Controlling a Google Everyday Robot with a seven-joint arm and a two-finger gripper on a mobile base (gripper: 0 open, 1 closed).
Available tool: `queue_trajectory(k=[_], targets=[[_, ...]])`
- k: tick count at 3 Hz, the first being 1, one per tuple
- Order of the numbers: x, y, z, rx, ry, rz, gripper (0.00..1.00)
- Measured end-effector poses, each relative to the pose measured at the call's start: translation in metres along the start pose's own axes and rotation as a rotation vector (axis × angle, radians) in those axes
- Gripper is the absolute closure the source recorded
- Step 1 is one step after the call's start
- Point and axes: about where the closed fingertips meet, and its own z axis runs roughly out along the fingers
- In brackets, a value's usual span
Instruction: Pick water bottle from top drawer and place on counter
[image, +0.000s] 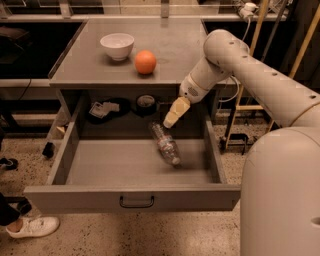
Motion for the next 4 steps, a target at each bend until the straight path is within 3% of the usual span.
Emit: queue_trajectory(k=[1, 2, 3, 4], targets=[[0.0, 0.0, 0.0, 0.0, 0.0, 0.0, 0.0], [0.011, 0.004, 0.018, 0.013, 0.002, 0.074, 0.0], [0.024, 0.014, 0.046, 0.074, 0.003, 0.207, 0.0], [0.039, 0.023, 0.074, 0.065, 0.016, 0.28, 0.0]])
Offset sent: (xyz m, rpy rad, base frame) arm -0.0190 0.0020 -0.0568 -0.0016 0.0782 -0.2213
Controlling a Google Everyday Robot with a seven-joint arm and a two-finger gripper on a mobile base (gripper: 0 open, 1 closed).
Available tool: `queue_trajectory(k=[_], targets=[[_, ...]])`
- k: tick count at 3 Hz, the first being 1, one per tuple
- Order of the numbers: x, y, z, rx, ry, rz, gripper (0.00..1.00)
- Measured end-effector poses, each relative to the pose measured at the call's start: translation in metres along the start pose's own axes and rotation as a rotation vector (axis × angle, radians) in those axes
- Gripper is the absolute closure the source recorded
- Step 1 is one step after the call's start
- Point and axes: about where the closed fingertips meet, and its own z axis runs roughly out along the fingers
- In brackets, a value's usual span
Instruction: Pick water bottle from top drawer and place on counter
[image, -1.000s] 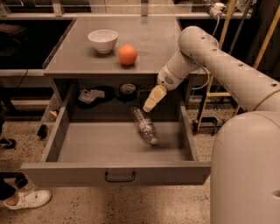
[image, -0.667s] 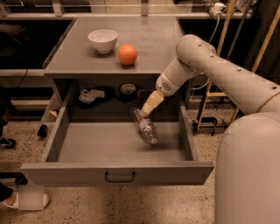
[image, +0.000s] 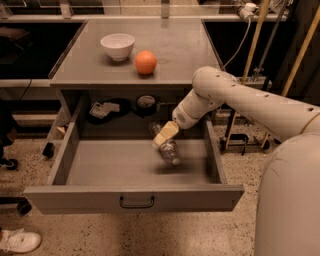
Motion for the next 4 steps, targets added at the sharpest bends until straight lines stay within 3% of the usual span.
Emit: queue_trajectory(k=[1, 2, 3, 4], targets=[[0.0, 0.0, 0.0, 0.0, 0.0, 0.0, 0.0], [0.0, 0.01, 0.029, -0.012, -0.015, 0.052, 0.0], [0.002, 0.024, 0.068, -0.011, -0.042, 0.16, 0.0], [-0.001, 0.022, 0.072, -0.002, -0.059, 0.189, 0.0]])
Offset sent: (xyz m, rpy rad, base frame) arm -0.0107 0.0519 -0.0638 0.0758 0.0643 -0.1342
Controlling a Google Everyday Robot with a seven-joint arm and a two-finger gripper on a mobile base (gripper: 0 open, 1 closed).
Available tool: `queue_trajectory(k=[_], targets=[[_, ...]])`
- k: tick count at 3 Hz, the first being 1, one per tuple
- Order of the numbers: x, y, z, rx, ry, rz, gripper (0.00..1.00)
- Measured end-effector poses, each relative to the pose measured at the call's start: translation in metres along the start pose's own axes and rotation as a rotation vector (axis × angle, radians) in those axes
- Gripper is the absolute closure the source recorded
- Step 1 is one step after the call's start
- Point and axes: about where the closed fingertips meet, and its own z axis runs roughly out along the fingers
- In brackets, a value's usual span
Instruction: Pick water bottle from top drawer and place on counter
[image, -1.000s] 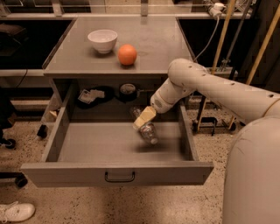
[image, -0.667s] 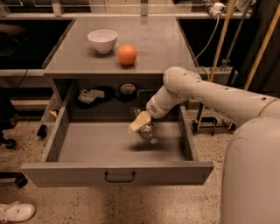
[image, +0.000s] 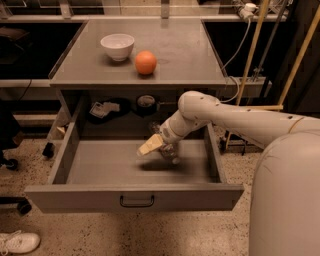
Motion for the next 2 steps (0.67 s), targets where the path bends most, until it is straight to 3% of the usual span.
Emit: queue_trajectory(k=[1, 2], targets=[[0.0, 0.0, 0.0001, 0.0, 0.0, 0.0, 0.14], [-0.0001, 0.0001, -0.0001, 0.0, 0.0, 0.0, 0.37]])
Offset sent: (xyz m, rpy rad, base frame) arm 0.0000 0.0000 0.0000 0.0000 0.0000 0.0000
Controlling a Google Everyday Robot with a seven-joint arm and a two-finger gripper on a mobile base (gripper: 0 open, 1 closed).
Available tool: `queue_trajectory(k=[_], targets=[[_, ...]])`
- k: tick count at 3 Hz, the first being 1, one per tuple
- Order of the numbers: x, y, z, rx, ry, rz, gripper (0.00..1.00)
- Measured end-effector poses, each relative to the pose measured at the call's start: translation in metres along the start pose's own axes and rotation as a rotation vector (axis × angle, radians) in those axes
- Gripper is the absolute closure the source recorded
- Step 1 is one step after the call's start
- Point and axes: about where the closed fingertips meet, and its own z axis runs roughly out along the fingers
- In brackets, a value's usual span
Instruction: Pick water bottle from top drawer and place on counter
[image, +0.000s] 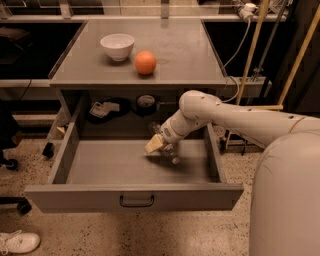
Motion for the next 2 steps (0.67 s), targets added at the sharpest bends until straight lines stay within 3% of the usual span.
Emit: queue_trajectory(k=[1, 2], targets=[[-0.004, 0.002, -0.007, 0.0, 0.0, 0.0, 0.6], [-0.006, -0.025, -0.041, -0.023, -0.042, 0.033, 0.84]])
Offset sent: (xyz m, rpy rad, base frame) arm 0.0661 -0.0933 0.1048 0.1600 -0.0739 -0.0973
